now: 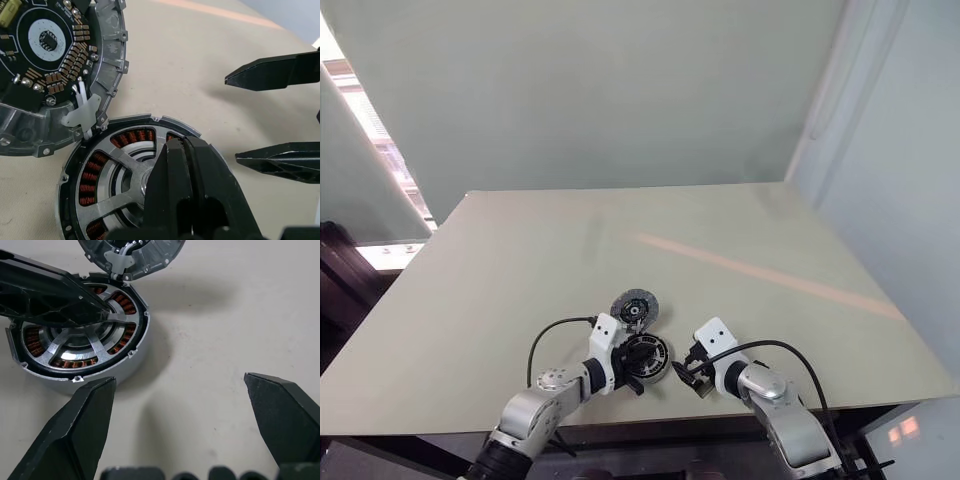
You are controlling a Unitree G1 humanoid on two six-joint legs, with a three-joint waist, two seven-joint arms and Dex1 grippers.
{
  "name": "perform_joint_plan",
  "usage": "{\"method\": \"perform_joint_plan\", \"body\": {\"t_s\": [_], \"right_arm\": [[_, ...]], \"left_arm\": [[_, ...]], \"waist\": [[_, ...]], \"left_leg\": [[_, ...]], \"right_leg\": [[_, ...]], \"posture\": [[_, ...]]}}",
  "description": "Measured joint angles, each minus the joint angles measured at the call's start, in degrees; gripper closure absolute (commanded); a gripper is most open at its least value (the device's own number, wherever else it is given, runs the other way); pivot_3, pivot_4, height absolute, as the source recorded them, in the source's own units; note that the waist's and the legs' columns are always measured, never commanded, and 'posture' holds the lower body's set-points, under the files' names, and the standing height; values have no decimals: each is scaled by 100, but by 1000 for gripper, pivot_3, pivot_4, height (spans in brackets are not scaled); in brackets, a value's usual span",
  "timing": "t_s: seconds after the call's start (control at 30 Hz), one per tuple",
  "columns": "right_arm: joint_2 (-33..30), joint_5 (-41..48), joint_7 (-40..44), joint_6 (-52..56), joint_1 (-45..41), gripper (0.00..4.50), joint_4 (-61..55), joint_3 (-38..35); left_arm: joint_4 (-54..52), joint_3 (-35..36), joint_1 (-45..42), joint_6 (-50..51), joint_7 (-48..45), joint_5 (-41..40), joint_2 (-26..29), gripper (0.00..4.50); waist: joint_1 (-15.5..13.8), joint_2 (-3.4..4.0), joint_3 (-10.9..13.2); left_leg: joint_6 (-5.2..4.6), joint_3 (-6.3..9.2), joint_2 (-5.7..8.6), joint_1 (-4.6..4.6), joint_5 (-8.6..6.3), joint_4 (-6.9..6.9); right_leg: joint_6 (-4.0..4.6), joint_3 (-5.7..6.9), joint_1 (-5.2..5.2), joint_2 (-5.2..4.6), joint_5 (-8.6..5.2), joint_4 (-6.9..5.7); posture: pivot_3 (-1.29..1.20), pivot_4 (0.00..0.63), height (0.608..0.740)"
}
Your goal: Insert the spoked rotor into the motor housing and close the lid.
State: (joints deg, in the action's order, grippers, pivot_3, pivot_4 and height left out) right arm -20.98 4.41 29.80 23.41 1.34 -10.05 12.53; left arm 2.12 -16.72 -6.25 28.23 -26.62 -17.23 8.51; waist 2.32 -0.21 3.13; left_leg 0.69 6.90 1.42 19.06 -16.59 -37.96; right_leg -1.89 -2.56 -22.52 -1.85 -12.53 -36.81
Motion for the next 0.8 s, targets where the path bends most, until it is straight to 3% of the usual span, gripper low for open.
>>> {"method": "perform_joint_plan", "body": {"t_s": [0.33,0.8], "right_arm": [[-20,2,16,-1,85,0,-48,-34],[-86,117,282,-3,-103,0,-53,-174]], "left_arm": [[-854,916,336,92,-258,-844,-81,4467],[-2140,2069,912,892,-446,-2561,300,4467]], "waist": [[26,2,4],[45,6,16]], "left_leg": [[-2,1,-2,8,-2,9],[-4,3,-5,7,-4,8]], "right_leg": [[-11,1,-10,-2,6,4],[1,4,-9,-1,-1,6]], "posture": [[0,0,740],[0,0,740]]}}
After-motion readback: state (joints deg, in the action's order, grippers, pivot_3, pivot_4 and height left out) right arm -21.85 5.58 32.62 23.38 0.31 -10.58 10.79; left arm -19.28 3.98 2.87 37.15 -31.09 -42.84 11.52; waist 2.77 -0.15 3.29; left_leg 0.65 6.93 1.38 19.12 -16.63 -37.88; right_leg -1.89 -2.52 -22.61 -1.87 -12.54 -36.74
